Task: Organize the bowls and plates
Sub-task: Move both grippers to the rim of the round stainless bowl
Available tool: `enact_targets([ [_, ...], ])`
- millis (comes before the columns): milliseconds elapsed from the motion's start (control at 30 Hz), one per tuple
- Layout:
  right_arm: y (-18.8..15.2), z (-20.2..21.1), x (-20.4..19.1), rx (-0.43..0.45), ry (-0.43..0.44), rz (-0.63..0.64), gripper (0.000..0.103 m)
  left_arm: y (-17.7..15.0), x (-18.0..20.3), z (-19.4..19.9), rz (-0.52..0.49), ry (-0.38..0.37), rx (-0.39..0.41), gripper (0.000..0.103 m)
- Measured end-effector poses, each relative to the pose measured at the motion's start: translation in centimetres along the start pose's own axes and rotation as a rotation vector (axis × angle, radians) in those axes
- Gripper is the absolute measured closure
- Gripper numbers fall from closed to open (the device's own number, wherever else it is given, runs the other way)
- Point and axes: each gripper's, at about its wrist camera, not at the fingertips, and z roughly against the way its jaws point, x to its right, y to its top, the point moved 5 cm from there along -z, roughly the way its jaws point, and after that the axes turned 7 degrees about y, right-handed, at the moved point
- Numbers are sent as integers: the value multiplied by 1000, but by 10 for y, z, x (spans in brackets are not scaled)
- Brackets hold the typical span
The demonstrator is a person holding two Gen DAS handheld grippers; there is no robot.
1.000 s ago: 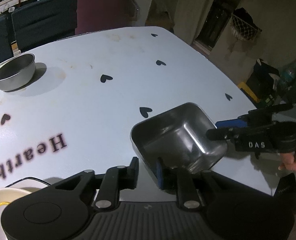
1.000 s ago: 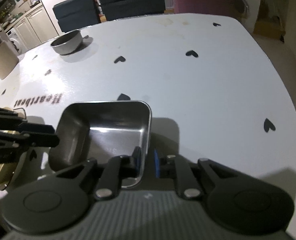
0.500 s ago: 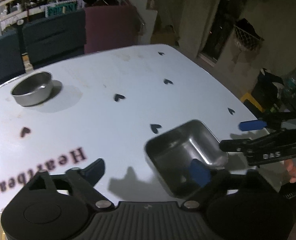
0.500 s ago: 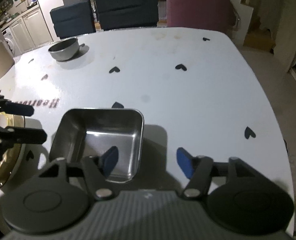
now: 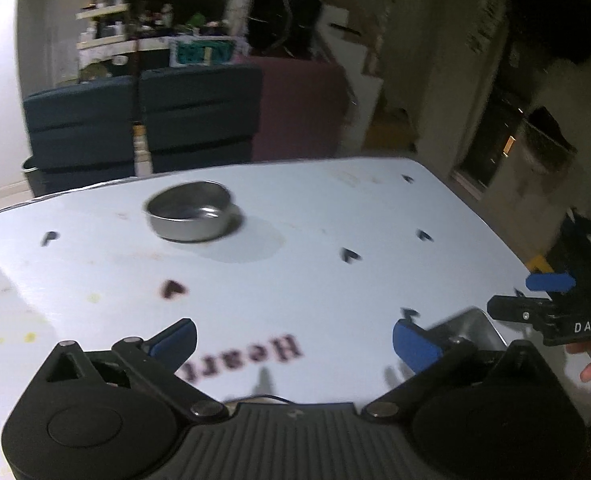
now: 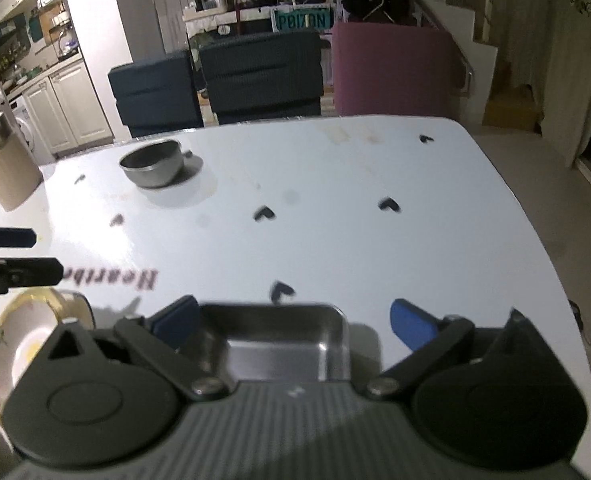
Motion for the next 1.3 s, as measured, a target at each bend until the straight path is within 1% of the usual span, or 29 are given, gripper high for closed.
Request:
enact_targets([
  [100,13,-8,-15,24,9,-9,0,5,-22,0,36,29,19,0],
  [267,36,-28,-42,53,32,-17,0,15,-59,-3,125,74,51,0],
  [400,54,-50,-60,63,58,-70,0,25,-85,-11,190,99,80,1],
  [467,63,-61,-70,74,59,-76,0,30,-96,-18,229,113,93,2],
  [567,76,-78,-80,96,60,-100,0,38,-110,-32,289,116,95,9],
  [633,87,-92,-85,81,75,-132,1,43,-117,-44,312,113,87,13],
  [667,91,-98,-86,77,91,-155,3,46,-119,-50,315,114,83,17],
  [700,95,-104,-87,76,113,-177,7,50,-121,-56,317,114,77,21],
  [733,97,-110,-87,74,131,-197,11,53,-123,-63,321,113,69,22],
  [767,101,-117,-88,70,142,-216,13,57,-125,-68,328,106,62,25],
  [867,111,-132,-90,73,146,-231,22,68,-130,-83,339,70,55,32],
  [933,121,-144,-91,84,171,-244,38,72,-133,-93,351,41,61,37],
  [967,126,-151,-91,89,184,-260,42,74,-133,-100,363,23,56,41],
  [1000,130,-157,-90,95,200,-280,49,74,-133,-106,378,9,51,43],
  [1033,134,-163,-89,98,214,-295,53,75,-134,-111,391,0,50,43],
  [1100,138,-176,-88,105,238,-310,54,77,-135,-124,406,-8,53,44],
  [1233,146,-201,-86,93,280,-320,54,77,-139,-151,430,4,47,45],
  [1300,147,-212,-82,95,289,-345,54,76,-142,-165,437,16,37,48],
])
